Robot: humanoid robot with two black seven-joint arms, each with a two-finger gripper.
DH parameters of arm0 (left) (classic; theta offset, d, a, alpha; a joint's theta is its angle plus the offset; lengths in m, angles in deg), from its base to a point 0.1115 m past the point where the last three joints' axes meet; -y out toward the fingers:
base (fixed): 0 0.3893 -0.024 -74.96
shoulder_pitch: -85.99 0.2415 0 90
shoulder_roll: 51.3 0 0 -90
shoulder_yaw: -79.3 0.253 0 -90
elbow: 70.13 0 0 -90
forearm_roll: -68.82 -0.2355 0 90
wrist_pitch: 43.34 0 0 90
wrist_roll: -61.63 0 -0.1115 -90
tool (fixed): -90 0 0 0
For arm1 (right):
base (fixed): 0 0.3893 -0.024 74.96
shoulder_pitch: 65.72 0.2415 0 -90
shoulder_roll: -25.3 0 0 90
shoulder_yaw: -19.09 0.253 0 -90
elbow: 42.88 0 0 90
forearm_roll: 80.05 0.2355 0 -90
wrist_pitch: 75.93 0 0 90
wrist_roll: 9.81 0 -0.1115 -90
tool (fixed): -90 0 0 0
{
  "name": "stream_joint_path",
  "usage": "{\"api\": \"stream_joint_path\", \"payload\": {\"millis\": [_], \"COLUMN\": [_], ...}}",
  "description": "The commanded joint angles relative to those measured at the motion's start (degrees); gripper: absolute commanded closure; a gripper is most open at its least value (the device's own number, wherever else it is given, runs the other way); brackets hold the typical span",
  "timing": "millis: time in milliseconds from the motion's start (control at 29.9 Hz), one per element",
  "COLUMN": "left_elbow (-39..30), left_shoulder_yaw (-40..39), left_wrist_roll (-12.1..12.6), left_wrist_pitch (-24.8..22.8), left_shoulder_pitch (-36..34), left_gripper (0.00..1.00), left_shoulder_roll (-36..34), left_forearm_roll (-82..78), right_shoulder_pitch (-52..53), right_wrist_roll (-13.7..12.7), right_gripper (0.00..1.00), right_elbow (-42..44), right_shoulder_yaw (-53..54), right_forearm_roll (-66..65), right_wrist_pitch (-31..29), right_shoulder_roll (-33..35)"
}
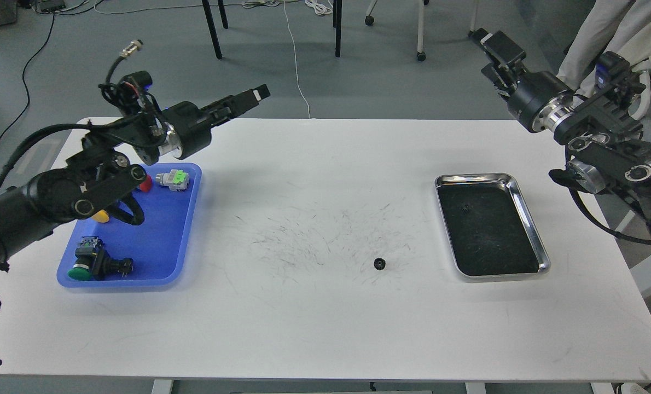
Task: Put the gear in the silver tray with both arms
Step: 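Release the black gear onto the table and withdraw the left arm, then reach the right gripper down to the black gear on the table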
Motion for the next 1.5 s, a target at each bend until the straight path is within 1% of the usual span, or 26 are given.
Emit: {"api": "stream_joint_path", "payload": {"millis": [0, 100, 234, 368, 601, 668, 768, 936, 1069, 1236, 1370, 1470], "left_elbow": [0.0, 0.0, 0.0, 0.0, 0.1, 0.2, 0.3, 0.5, 0.7, 0.9, 0.9, 0.9], "left_shoulder_yaw": [-0.1, -0.2, -0.4, -0.5, -0.9, -1.1, -1.1, -1.2, -1.6, -1.7, -1.7, -1.7], "left_wrist_roll": [0.0, 0.0, 0.0, 0.0, 0.0, 0.0, 0.0, 0.0, 0.0, 0.0, 0.0, 0.0], "left_wrist_pitch": [-0.1, 0.1, -0.1, -0.4, -2.2, -3.5, -5.3, -5.6, -5.6, -5.6, -5.6, -5.6], "left_shoulder_pitch": [1.3, 2.9, 4.7, 7.1, 9.9, 10.5, 12.3, 14.0, 14.7, 14.7, 14.7, 14.7], "left_gripper": [0.36, 0.35, 0.30, 0.28, 0.25, 0.23, 0.21, 0.21, 0.21, 0.21, 0.21, 0.21], "left_shoulder_roll": [-3.9, -7.6, -10.9, -13.7, -15.5, -16.0, -16.3, -16.4, -16.4, -16.3, -16.2, -16.3], "left_forearm_roll": [8.2, 13.3, 20.5, 27.3, 33.2, 35.9, 38.9, 39.7, 39.7, 39.9, 40.5, 40.6], "right_shoulder_pitch": [6.0, 10.9, 17.6, 22.7, 24.0, 24.3, 24.3, 23.1, 22.1, 19.7, 17.3, 16.3], "right_wrist_roll": [0.0, 0.0, 0.0, 0.0, 0.0, 0.0, 0.0, 0.0, 0.0, 0.0, 0.0, 0.0], "right_gripper": [0.06, 0.06, 0.06, 0.06, 0.06, 0.06, 0.06, 0.07, 0.10, 0.12, 0.12, 0.14], "right_elbow": [-3.4, -7.0, -11.1, -14.4, -16.5, -17.3, -18.8, -21.5, -21.4, -17.8, -13.8, -12.7], "right_shoulder_yaw": [-9.3, -18.1, -28.0, -34.4, -35.3, -35.2, -35.4, -36.2, -38.9, -40.1, -40.1, -40.1], "right_forearm_roll": [0.0, 0.0, -0.3, -7.4, -31.9, -37.5, -42.0, -46.0, -47.1, -47.6, -47.5, -47.6], "right_wrist_pitch": [-1.8, -2.3, -2.6, -2.9, -5.7, -5.9, -6.2, -7.4, -7.4, -7.3, -7.0, -6.9], "right_shoulder_roll": [0.1, 0.1, 0.0, -0.6, -2.9, -3.6, -5.0, -7.0, -10.6, -12.1, -15.3, -16.4]}}
